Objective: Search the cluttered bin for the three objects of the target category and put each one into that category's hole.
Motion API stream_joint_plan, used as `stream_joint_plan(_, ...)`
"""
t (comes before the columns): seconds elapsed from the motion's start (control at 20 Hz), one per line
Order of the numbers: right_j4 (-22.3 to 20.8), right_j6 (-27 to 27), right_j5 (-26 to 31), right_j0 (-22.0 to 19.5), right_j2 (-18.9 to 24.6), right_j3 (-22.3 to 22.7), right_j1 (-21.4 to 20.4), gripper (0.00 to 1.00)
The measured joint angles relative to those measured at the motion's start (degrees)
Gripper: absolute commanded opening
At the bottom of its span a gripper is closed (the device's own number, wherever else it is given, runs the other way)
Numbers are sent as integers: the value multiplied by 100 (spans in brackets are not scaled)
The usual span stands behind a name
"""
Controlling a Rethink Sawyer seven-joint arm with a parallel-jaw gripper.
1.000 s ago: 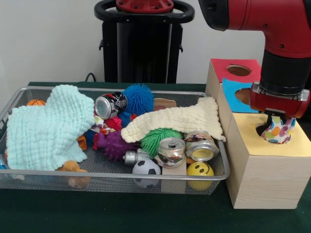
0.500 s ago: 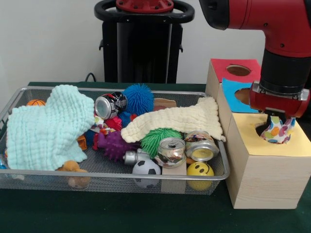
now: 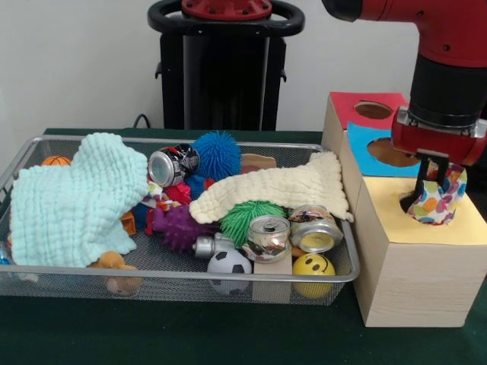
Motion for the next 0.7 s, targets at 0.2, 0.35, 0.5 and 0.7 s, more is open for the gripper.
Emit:
stream_joint_plan(0.2, -2, 0, 204, 1, -9, 1, -84, 0)
stream_joint_plan(0.35, -4, 0, 408, 14, -12, 1, -146, 0)
stream_joint_plan(0.5, -7, 0, 594, 34, -12, 1, -190, 0)
stream_joint_plan(0.7, -12, 0, 750, 49, -13, 1, -203, 0)
